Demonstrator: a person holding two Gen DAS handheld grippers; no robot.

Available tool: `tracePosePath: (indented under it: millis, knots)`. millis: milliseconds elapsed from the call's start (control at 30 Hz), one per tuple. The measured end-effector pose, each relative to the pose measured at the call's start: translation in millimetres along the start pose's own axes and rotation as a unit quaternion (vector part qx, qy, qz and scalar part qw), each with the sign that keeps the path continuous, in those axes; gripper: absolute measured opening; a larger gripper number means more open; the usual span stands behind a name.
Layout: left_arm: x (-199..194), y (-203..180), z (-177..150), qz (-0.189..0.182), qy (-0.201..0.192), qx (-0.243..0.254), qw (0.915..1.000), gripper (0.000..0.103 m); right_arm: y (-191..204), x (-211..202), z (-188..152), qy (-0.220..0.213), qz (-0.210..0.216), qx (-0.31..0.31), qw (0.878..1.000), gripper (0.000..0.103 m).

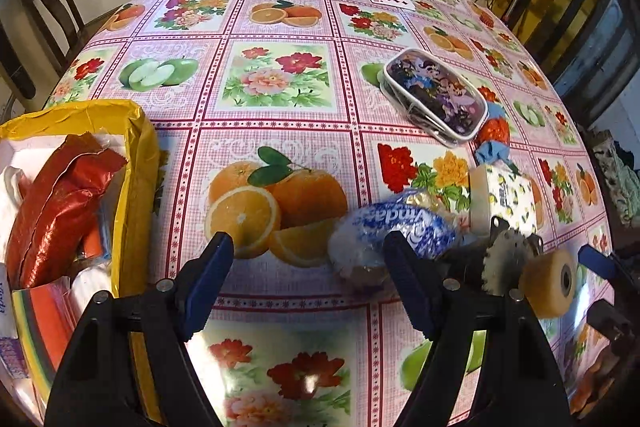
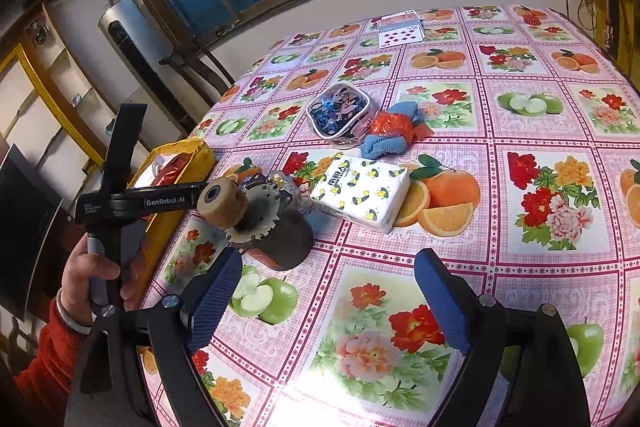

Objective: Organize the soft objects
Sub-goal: 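Move the left tool to the blue wrapped pack while the right tool approaches the white Nanjiren pack, then grasp the blue wrapped pack with the left tool while the right tool grasps the Nanjiren pack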

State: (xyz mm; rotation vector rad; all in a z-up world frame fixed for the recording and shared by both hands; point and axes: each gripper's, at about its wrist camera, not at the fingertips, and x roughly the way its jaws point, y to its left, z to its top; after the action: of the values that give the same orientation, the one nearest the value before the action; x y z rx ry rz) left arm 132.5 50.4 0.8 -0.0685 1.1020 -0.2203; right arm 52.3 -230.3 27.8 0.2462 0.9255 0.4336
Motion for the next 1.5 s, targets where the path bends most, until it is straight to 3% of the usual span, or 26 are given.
tracePosePath:
  millis: [167, 300, 367, 433, 533, 600, 633, 700, 867, 1000, 1167, 1367, 1500]
  knots:
    - [9.2, -12.3, 6.5, -0.027, 0.023, -0.009, 0.9993, 0.077, -3.2, 5.2, 5.3, 0.004, 0.001, 0.005, 1.0, 0.09]
    - [11.5, -14.7, 5.2, -0.026, 0.036, -0.026, 0.9987, 0.077, -3.8, 6.1, 6.0, 0.005, 0.003, 0.004, 1.0, 0.09]
    - [17.2, -12.0, 6.2, -0.021, 0.046, -0.038, 0.998, 0.085, -4.7, 7.8, 6.3, 0.006, 0.004, 0.006, 1.0, 0.09]
    - [19.4, -11.1, 7.7, 0.012, 0.037, -0.037, 0.9986, 0.095, -5.1, 9.0, 6.2, 0.008, 0.008, 0.011, 1.0, 0.09]
    - [19.2, -11.6, 11.5, 0.067, 0.015, -0.015, 0.9975, 0.097, -4.1, 7.6, 6.0, 0.006, 0.011, 0.01, 1.0, 0.09]
    - [19.4, -1.9, 16.2, 0.105, 0.008, -0.026, 0.9941, 0.097, -3.3, 6.2, 7.0, 0.005, 0.008, 0.007, 1.0, 0.09]
    - [18.8, 6.2, 18.6, 0.101, 0.008, -0.043, 0.994, 0.096, -3.3, 5.5, 7.9, 0.004, 0.008, 0.007, 1.0, 0.09]
    - [17.0, 18.3, 20.1, 0.051, 0.017, -0.074, 0.9958, 0.096, -4.4, 5.5, 10.2, 0.002, 0.009, 0.006, 1.0, 0.091]
    - [9.4, 15.0, 19.2, -0.016, 0.035, -0.104, 0.9939, 0.096, -7.7, 14.2, 27.8, 0.009, 0.009, -0.022, 1.0, 0.091]
    - [15.2, 9.6, 15.6, -0.078, 0.078, -0.155, 0.9818, 0.096, -14.0, 28.9, 48.4, 0.044, 0.009, -0.089, 0.995, 0.092]
    - [29.1, 0.5, 14.6, -0.117, 0.112, -0.202, 0.9658, 0.096, -16.1, 50.0, 55.4, 0.092, -0.004, -0.179, 0.98, 0.092]
    - [38.3, -11.8, 29.5, -0.095, 0.105, -0.216, 0.966, 0.096, -12.5, 69.6, 58.0, 0.096, 0.004, -0.244, 0.965, 0.092]
    - [45.5, -27.9, 39.6, -0.052, 0.108, -0.176, 0.9771, 0.097, -14.1, 91.7, 61.4, 0.11, 0.003, -0.265, 0.958, 0.094]
